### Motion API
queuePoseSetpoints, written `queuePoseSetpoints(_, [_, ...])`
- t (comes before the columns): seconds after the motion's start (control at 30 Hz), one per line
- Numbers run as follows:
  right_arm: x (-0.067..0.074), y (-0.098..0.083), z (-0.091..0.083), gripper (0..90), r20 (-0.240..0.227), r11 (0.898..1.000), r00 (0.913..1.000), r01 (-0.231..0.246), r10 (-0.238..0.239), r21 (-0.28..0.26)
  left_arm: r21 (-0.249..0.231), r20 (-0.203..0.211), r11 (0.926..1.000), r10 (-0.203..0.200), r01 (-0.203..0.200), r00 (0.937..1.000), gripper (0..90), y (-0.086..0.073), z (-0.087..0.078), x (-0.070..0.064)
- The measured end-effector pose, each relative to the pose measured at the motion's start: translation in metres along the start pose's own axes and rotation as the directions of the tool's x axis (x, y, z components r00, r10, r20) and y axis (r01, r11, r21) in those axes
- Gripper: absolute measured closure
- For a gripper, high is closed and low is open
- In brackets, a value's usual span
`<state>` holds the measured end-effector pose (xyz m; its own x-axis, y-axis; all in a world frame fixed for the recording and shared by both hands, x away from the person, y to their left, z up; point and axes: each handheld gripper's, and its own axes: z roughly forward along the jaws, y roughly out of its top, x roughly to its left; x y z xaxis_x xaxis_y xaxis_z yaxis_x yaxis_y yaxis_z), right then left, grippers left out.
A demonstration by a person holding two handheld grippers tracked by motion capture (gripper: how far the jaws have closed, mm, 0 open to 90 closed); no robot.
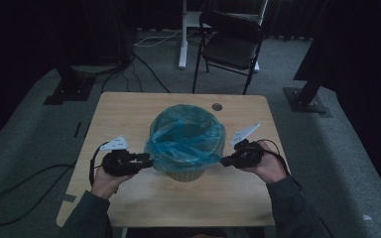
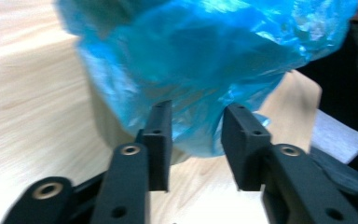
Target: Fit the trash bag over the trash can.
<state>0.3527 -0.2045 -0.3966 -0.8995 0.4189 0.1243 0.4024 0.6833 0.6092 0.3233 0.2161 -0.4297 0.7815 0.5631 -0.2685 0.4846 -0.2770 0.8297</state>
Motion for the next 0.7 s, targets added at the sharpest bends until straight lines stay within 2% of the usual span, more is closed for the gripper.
queuePoseSetpoints(0.1, [0.0,0.0,-0.005,74.6,-0.008,1.0,1.0,0.001,-0.001,-0.015,-0.029,-0.01,0.9996,-0.006,0.006,0.9999,57.7,-0.001,-0.007,0.002])
queuePoseSetpoints(0.17, [0.003,0.0,-0.011,67.6,-0.026,0.999,0.9996,0.012,-0.013,-0.041,-0.043,-0.021,0.9991,0.001,-0.002,0.9998,54.8,0.0,-0.01,0.001])
queuePoseSetpoints(0.33, [0.008,0.005,-0.017,61.4,-0.027,0.996,0.9992,0.026,-0.028,-0.084,-0.073,-0.044,0.9967,0.033,-0.036,0.9985,49.4,0.012,-0.012,-0.003])
queuePoseSetpoints(0.47, [0.009,0.01,-0.019,61.2,-0.048,0.993,0.9984,0.024,-0.03,-0.119,-0.086,-0.04,0.9957,0.03,-0.034,0.9987,44.4,0.021,-0.008,-0.004])
queuePoseSetpoints(0.57, [0.011,0.013,-0.017,62.8,-0.062,0.992,0.9974,0.028,-0.035,-0.122,-0.073,-0.03,0.9967,0.033,-0.036,0.999,44.3,0.024,0.0,-0.005])
queuePoseSetpoints(0.67, [0.012,0.015,-0.015,68.0,-0.07,0.991,0.9969,0.027,-0.036,-0.128,-0.071,-0.014,0.997,0.029,-0.03,0.9995,52.5,0.024,0.004,-0.006])
queuePoseSetpoints(0.7, [0.011,0.015,-0.015,70.7,-0.076,0.991,0.9965,0.026,-0.036,-0.132,-0.073,-0.008,0.997,0.027,-0.028,0.9996,57.8,0.024,0.004,-0.007])
